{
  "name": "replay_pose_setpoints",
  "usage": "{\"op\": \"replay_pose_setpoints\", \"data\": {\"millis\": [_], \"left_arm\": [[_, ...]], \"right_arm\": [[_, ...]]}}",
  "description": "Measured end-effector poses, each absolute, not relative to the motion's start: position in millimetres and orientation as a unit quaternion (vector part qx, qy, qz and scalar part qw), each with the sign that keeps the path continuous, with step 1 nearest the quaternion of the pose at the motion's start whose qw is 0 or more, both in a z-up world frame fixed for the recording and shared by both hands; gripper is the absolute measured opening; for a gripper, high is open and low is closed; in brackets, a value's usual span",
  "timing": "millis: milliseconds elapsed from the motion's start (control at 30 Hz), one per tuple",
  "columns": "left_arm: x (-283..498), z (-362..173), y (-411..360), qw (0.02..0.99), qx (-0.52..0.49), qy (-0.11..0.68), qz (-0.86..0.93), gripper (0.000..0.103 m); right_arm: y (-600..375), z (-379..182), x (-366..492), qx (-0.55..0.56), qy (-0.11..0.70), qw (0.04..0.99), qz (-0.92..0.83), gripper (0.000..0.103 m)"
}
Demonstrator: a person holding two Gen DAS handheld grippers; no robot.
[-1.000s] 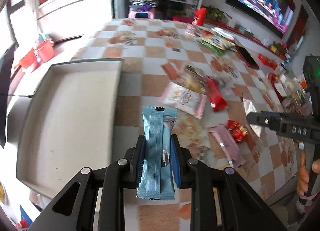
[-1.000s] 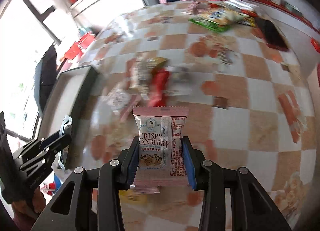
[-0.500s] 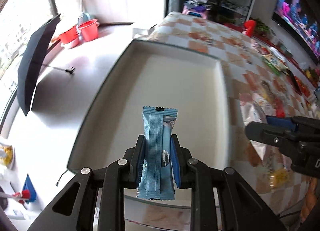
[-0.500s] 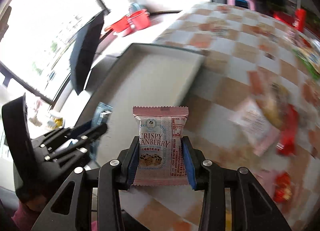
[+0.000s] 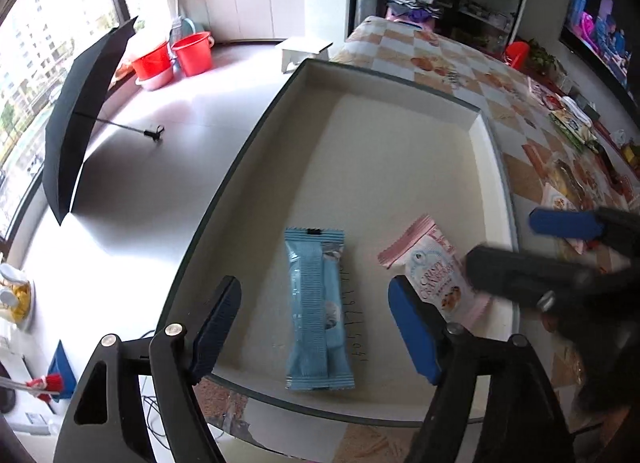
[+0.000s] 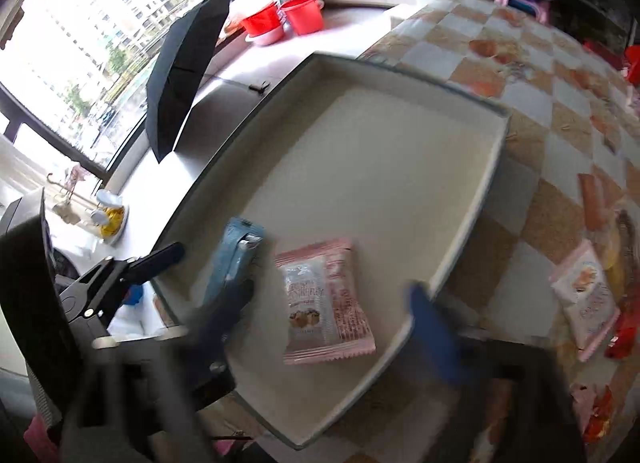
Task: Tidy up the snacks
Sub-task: 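Carry both snacks over the white tray and open both tools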
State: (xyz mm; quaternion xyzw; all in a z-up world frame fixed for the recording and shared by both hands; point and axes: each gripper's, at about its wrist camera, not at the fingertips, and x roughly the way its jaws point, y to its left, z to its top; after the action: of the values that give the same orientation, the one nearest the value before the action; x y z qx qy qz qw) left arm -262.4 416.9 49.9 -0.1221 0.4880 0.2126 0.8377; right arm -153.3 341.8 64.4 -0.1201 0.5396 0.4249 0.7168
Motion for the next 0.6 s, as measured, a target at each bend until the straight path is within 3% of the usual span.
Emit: {"op": "replay_pose_setpoints", "data": {"millis": [600], "left_arm": [[-243,73,348,0.863,-0.071,0.48,0.144,0.08]], "right_arm": [[172,65,-98,-0.036,0.564,0.773,0.289,0.097]]}}
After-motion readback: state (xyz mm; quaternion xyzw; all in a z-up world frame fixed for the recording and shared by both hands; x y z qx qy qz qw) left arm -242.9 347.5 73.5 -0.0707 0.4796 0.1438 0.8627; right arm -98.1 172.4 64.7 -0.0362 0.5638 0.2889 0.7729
